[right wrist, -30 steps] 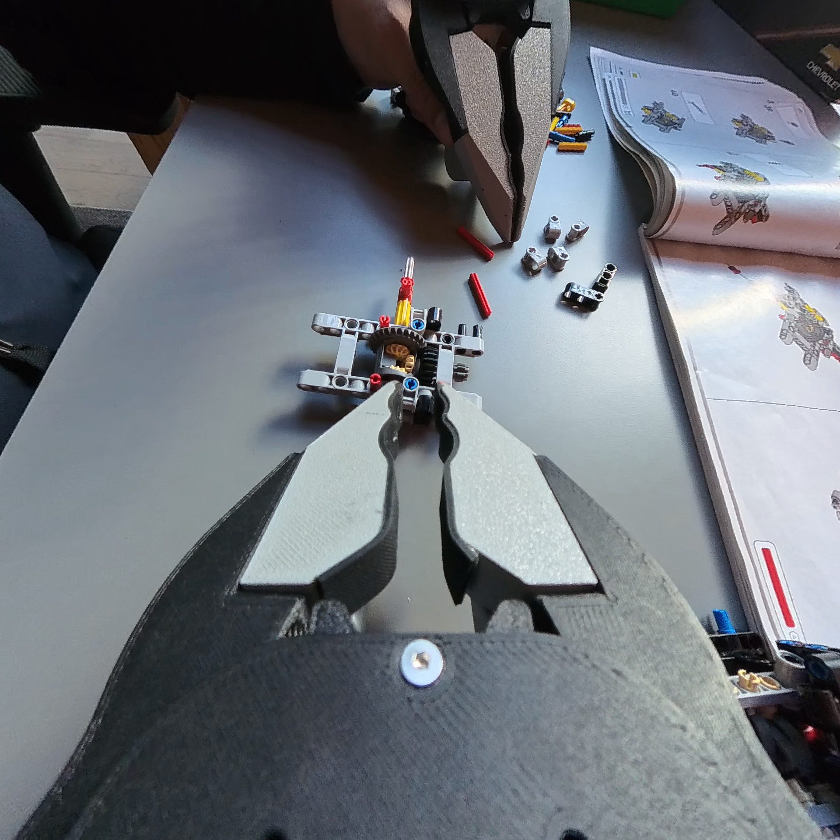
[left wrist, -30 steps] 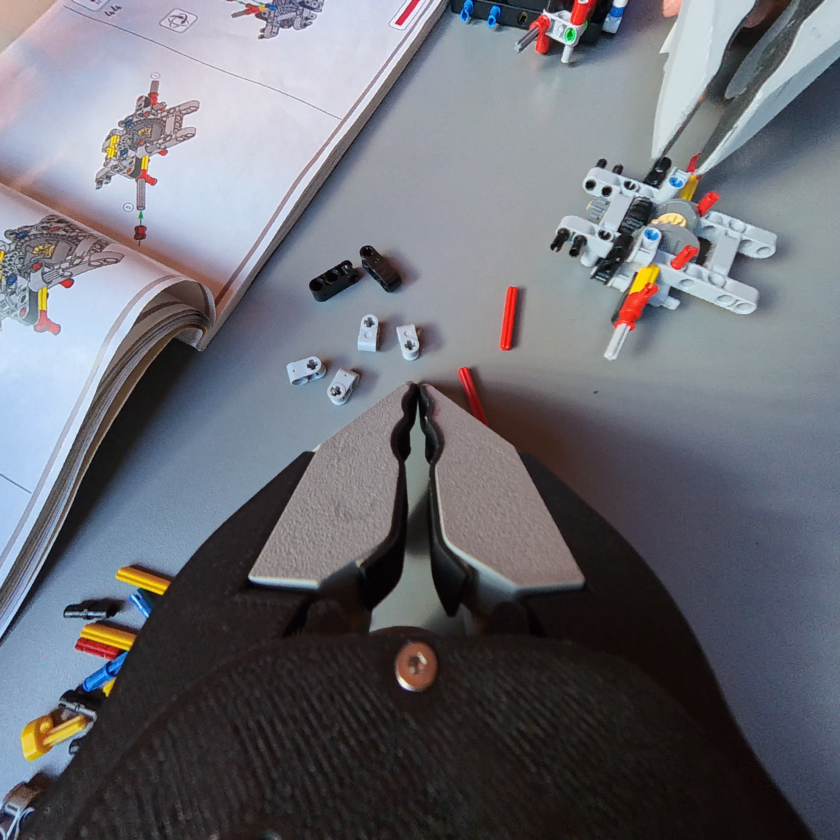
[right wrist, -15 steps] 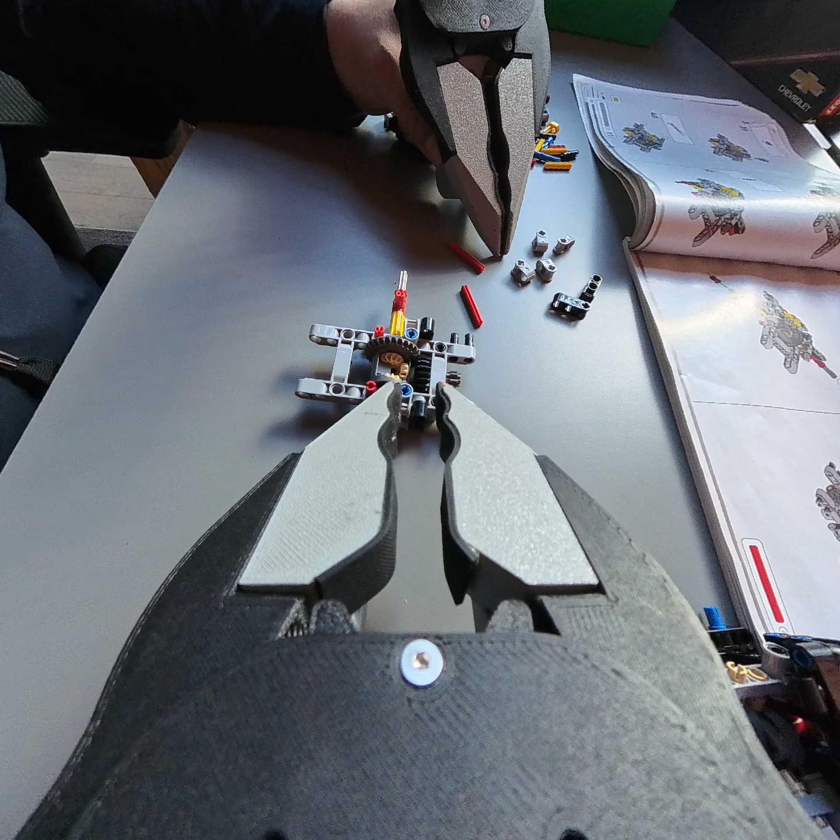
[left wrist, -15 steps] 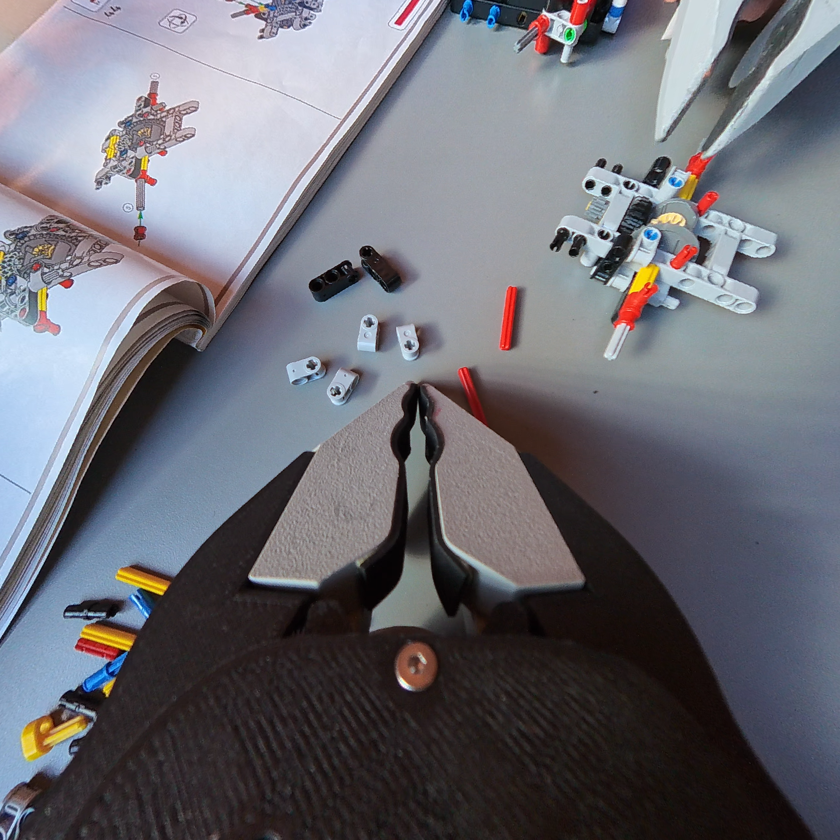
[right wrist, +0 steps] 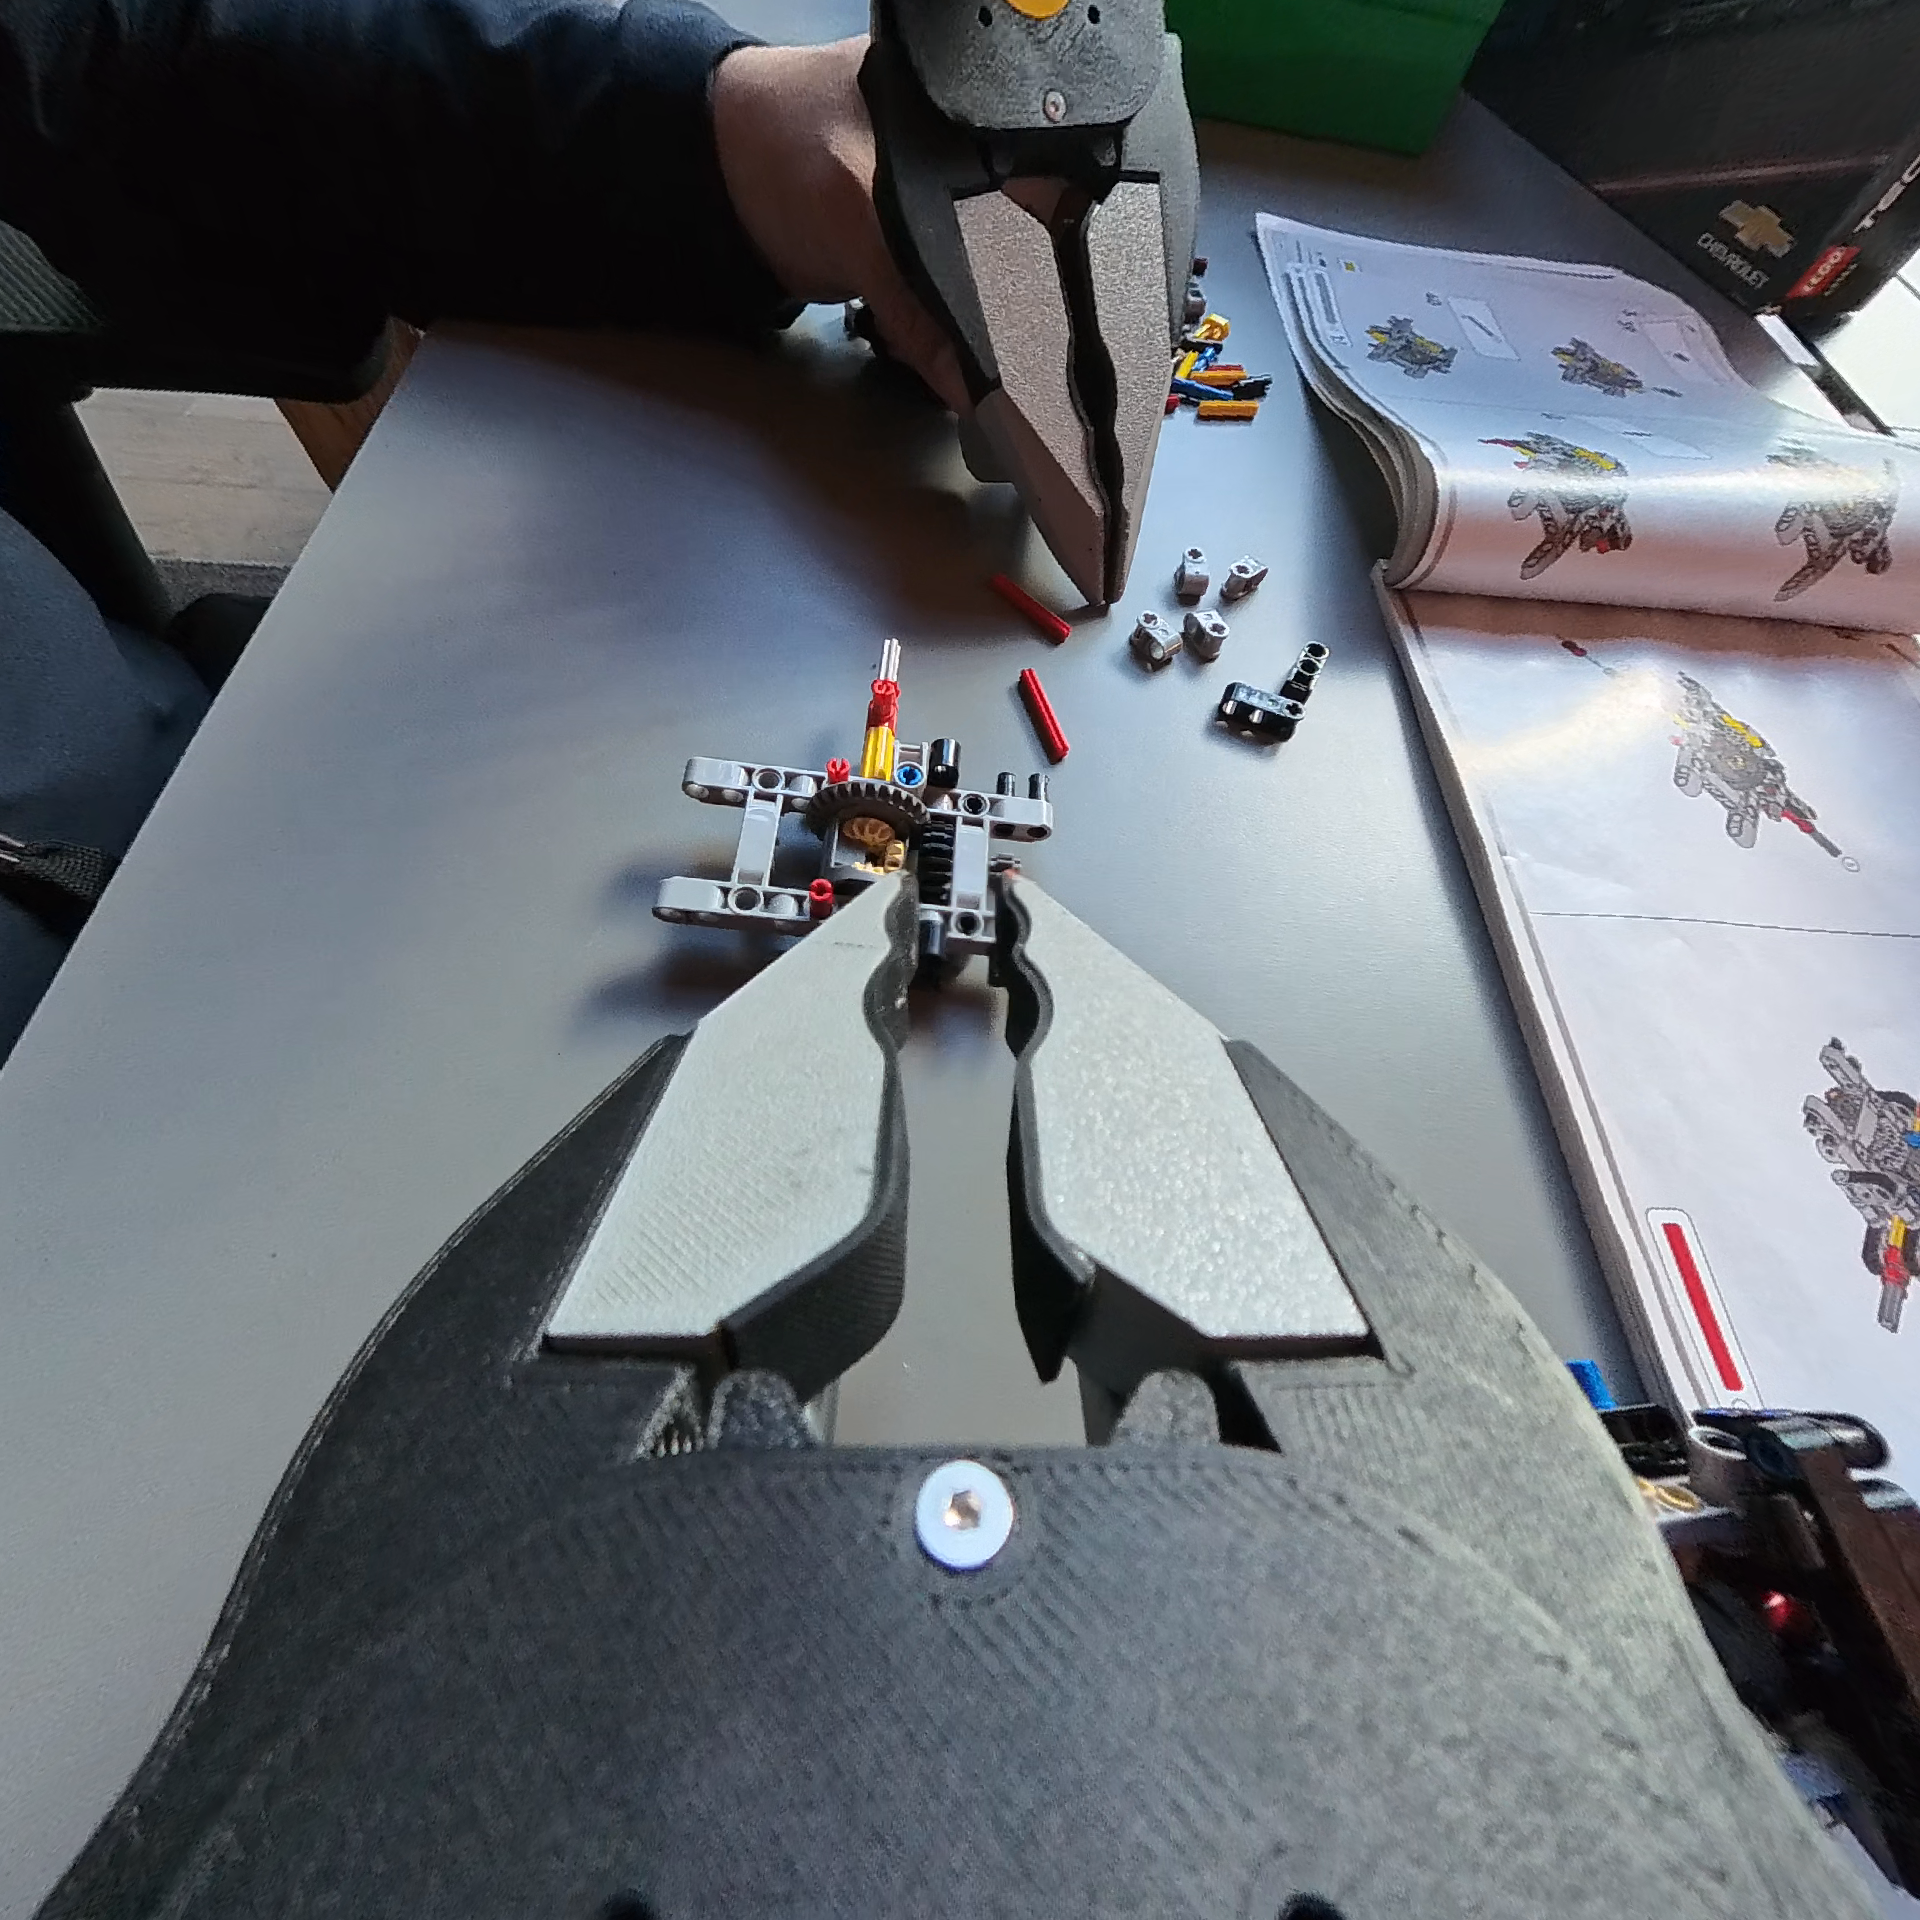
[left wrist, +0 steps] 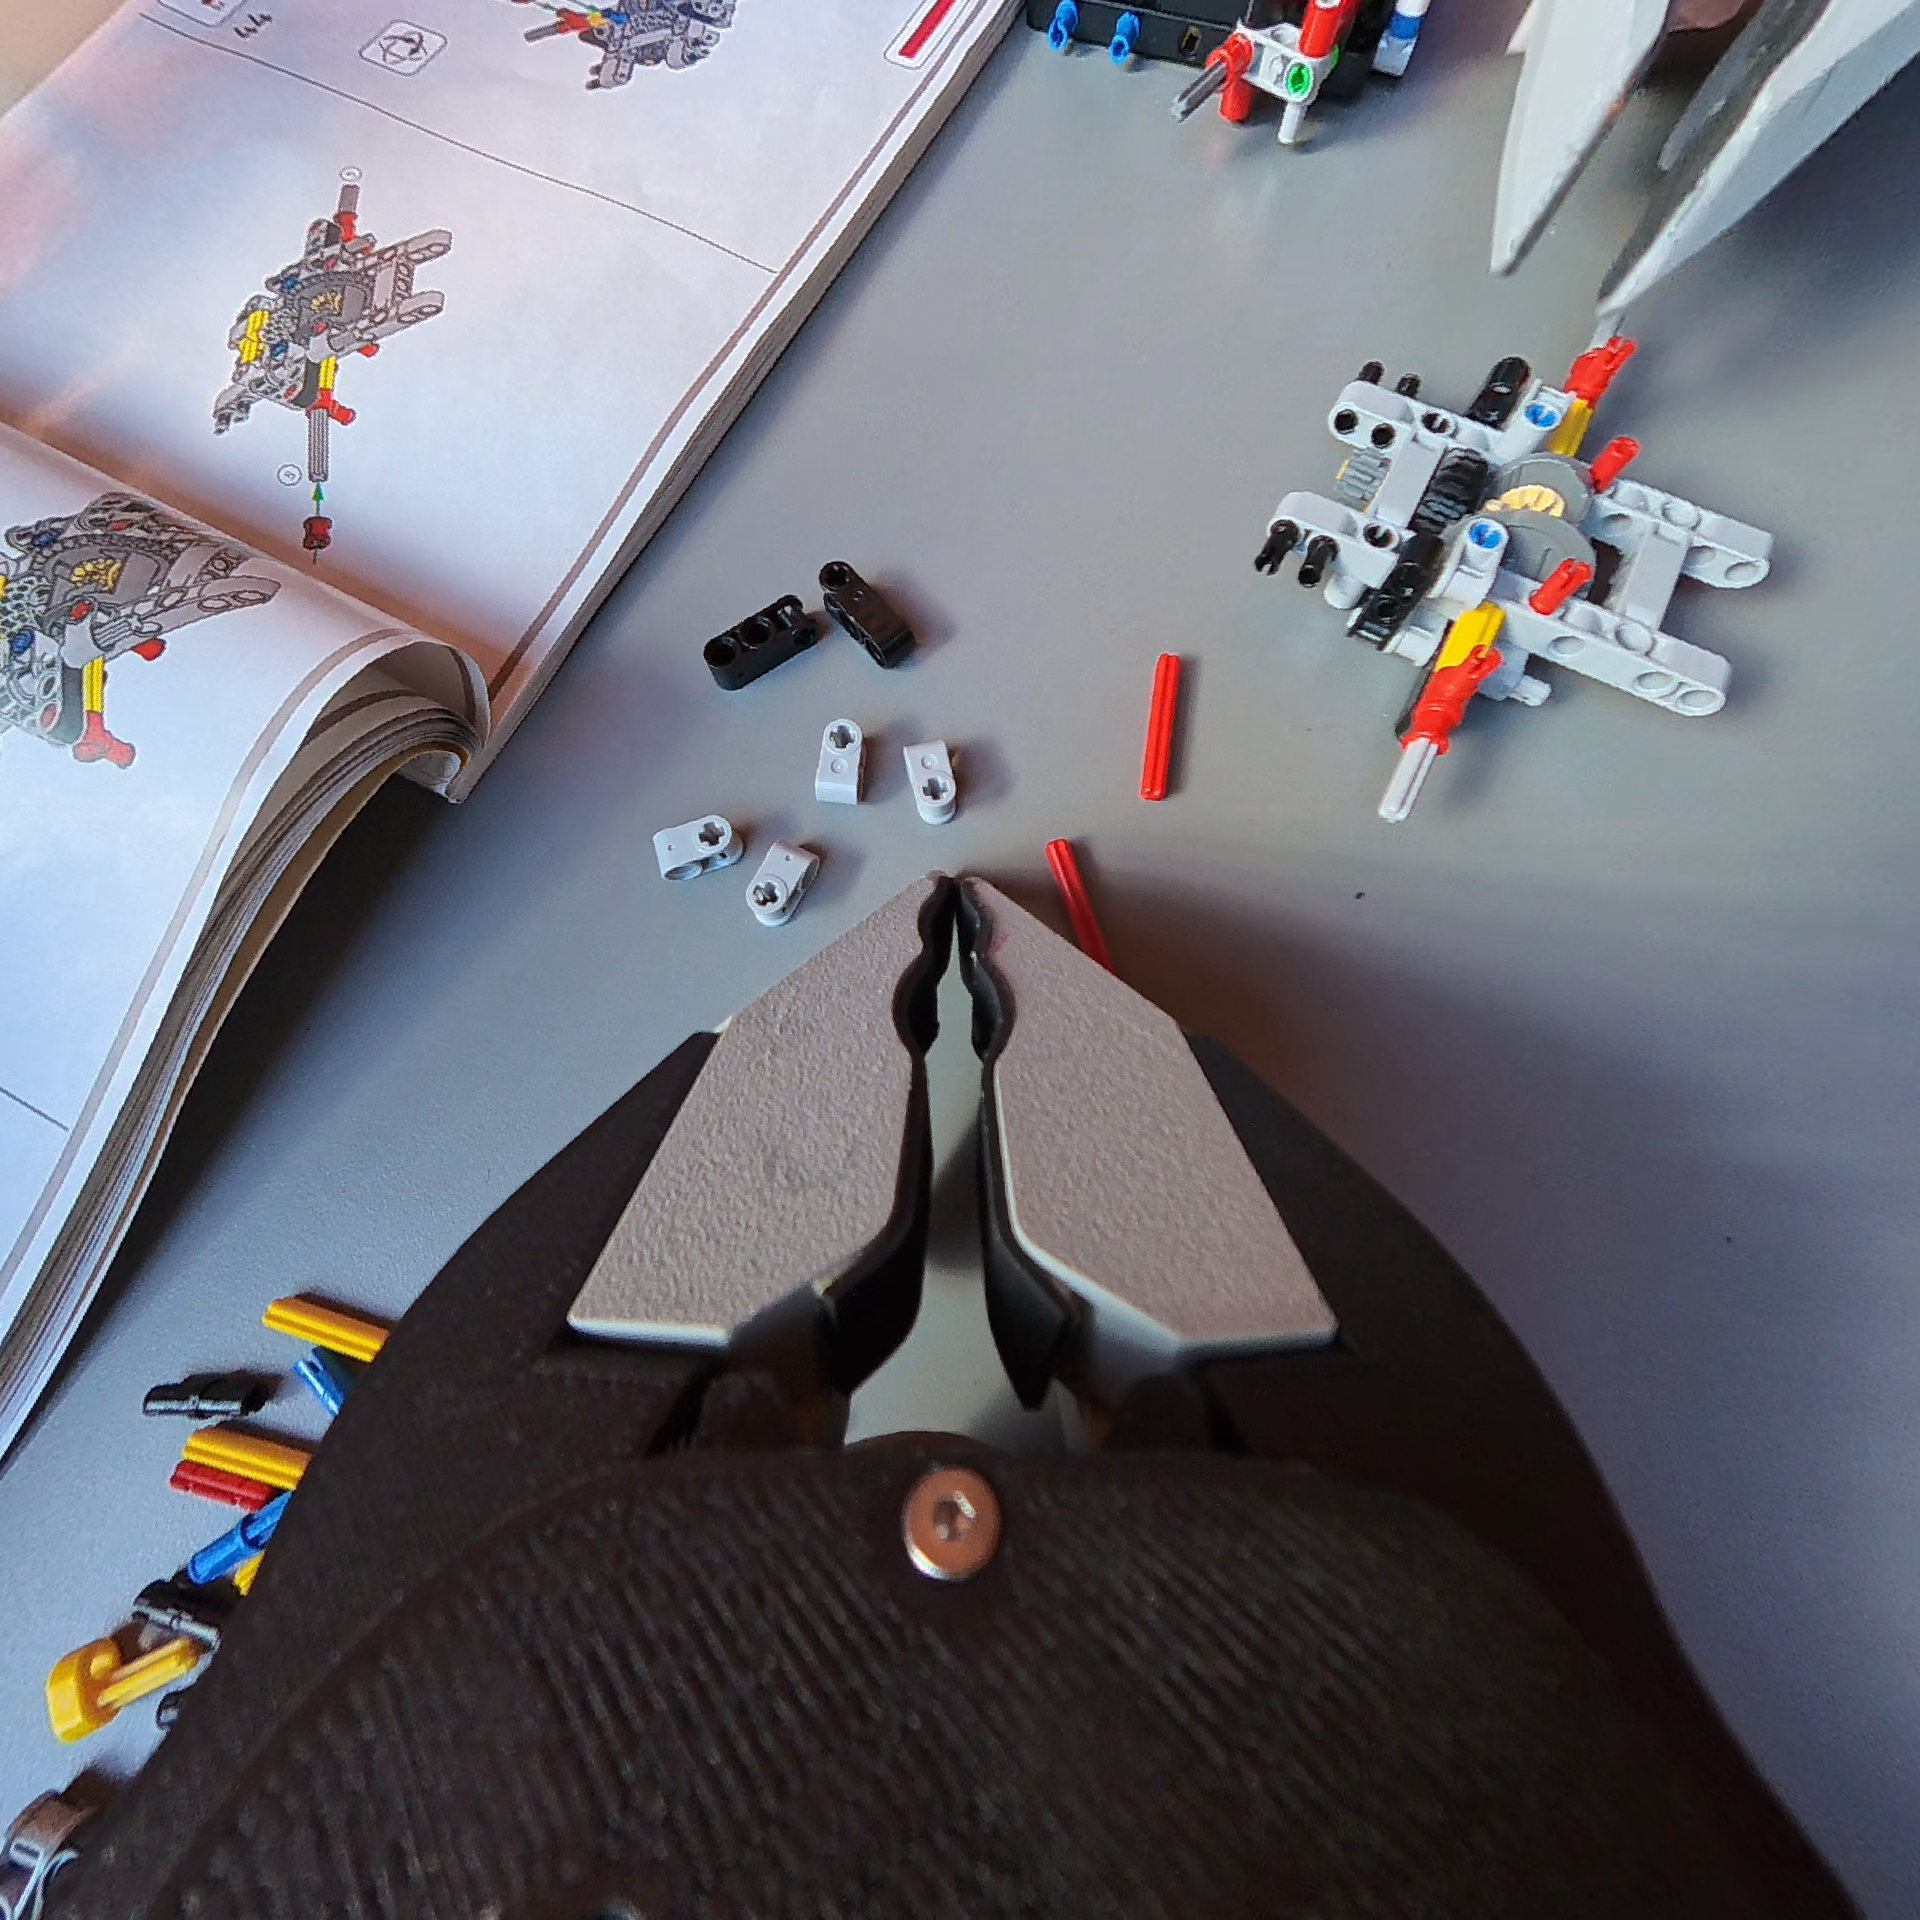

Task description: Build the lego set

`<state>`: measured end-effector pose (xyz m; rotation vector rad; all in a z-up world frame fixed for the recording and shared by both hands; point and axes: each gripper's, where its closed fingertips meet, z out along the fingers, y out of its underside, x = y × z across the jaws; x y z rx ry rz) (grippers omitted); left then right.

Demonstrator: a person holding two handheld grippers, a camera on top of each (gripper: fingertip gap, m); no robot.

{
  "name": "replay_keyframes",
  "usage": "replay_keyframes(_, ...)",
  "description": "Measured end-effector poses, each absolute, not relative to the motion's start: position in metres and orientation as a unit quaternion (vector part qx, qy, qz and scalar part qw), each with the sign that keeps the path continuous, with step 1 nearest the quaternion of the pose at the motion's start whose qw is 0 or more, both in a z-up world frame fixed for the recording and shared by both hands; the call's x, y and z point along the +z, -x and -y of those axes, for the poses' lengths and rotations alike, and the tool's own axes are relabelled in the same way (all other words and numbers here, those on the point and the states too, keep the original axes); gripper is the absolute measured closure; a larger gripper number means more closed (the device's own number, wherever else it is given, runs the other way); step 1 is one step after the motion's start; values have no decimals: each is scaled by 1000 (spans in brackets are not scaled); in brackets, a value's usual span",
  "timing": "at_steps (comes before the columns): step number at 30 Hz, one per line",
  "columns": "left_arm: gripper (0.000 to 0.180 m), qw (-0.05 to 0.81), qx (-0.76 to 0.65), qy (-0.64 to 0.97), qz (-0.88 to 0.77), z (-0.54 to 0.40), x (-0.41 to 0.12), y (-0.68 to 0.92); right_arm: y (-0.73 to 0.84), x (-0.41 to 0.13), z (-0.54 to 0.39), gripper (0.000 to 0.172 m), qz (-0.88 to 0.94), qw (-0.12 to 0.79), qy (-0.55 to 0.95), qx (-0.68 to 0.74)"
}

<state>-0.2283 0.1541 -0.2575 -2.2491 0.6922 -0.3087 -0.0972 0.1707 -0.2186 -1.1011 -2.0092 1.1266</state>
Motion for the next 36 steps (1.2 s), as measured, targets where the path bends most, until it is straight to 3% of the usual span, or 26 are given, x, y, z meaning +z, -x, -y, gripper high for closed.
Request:
replay_keyframes(26,175,402,-141,883,-195,-144,-232,228,91,-182,-214,164,670,383,454,444)
replay_keyframes(36,171,373,-141,897,-191,-129,-243,217,90,-181,-215,164,669,388,455,441)
